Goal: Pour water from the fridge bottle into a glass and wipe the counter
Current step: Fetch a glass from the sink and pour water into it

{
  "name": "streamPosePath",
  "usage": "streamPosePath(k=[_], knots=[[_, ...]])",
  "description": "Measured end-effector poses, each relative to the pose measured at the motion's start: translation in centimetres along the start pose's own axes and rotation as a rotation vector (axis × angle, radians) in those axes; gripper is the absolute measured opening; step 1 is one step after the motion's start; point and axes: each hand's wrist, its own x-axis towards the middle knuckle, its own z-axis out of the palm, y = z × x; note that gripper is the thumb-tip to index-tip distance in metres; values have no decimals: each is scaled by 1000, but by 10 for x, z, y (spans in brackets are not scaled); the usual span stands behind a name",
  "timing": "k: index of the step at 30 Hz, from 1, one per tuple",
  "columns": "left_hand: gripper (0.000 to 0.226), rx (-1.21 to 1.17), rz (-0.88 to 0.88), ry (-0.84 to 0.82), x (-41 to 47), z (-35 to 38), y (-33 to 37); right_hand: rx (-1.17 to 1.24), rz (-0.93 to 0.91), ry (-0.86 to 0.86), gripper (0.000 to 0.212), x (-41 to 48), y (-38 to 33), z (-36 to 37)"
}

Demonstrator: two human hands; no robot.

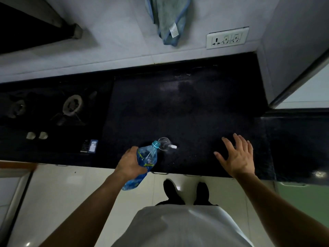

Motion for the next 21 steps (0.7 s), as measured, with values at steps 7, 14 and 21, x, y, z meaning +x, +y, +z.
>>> streamPosePath(k=[7, 14, 21], knots=[[69, -11, -11, -21, 0, -3, 0, 1, -8, -2, 73, 0, 0, 0], [69, -24, 2, -38, 1, -1, 0, -10, -2, -9, 72, 0, 1, 2], [66, -24, -21, -65, 0, -1, 0, -16, -1, 1, 72, 1, 0, 1]])
